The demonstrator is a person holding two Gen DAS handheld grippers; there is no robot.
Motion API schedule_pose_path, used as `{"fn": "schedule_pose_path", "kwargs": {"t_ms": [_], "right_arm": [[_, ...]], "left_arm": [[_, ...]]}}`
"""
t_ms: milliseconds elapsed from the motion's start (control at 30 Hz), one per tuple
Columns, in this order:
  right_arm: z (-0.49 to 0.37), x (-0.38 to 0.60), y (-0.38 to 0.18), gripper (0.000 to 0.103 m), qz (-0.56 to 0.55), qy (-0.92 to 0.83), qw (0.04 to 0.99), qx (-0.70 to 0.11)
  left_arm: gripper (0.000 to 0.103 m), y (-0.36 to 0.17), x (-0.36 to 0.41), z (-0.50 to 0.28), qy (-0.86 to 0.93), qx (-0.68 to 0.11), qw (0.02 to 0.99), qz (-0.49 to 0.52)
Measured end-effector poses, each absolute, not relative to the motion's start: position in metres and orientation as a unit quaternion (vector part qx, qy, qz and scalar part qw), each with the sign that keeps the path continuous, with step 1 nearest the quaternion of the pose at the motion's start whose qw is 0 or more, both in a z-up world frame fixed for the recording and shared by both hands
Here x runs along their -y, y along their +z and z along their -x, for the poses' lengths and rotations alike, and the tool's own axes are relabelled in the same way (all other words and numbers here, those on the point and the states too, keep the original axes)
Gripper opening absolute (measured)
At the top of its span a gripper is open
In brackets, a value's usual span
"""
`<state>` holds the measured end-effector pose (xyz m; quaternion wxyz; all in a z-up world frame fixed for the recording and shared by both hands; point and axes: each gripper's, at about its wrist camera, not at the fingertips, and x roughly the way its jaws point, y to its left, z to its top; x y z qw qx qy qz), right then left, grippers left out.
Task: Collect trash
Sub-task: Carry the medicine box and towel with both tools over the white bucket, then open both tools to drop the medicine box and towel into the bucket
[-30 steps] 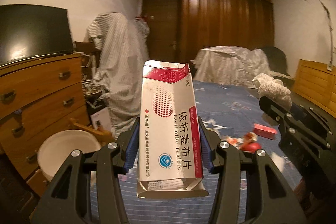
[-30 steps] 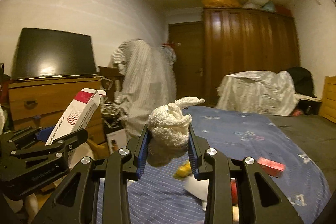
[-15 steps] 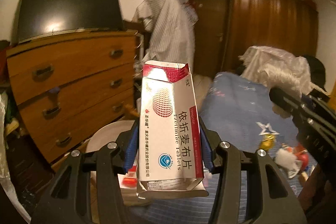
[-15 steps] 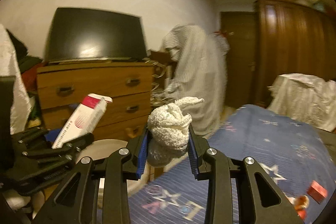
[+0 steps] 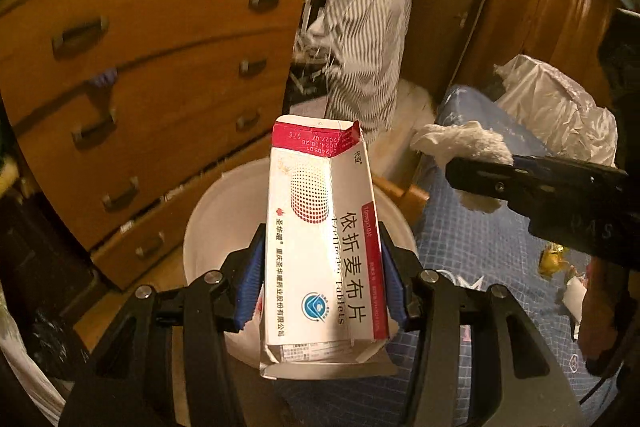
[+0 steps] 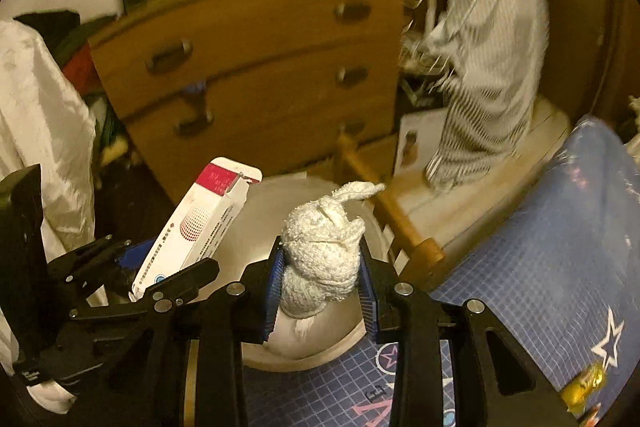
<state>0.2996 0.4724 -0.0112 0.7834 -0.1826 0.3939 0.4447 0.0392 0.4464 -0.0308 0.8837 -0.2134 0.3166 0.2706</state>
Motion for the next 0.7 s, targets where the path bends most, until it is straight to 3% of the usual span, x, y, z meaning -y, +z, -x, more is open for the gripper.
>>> {"fn": "schedule_pose_path", "kwargs": {"t_ms": [300,700], "right_arm": [[-0.335,-0.493,-0.056,0.035,0.208,0.454,0.74,-0.451],[-0.351,-0.479,-0.055,0.035,0.21,0.453,0.738,-0.454]], "left_arm": [[0.049,-0.067,-0.484,-0.041,0.288,-0.352,0.857,0.242],[0.049,-0.076,-0.5,-0.032,0.304,-0.356,0.847,0.253]]}}
